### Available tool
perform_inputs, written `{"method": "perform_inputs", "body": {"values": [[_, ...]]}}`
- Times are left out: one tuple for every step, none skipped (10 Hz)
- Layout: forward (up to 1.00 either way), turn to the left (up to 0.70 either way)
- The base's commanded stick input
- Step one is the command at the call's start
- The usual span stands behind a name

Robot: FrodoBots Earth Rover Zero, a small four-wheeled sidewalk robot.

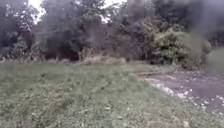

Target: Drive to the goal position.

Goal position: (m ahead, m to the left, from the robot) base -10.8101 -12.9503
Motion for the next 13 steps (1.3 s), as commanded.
{"method": "perform_inputs", "body": {"values": [[0.45, -0.27], [0.42, -0.34], [0.30, -0.55], [0.11, -0.45], [0.06, -0.45], [0.01, -0.45], [0.00, -0.45], [0.00, -0.45], [0.00, -0.45], [0.00, -0.45], [0.00, -0.45], [0.00, -0.45], [0.00, -0.45]]}}
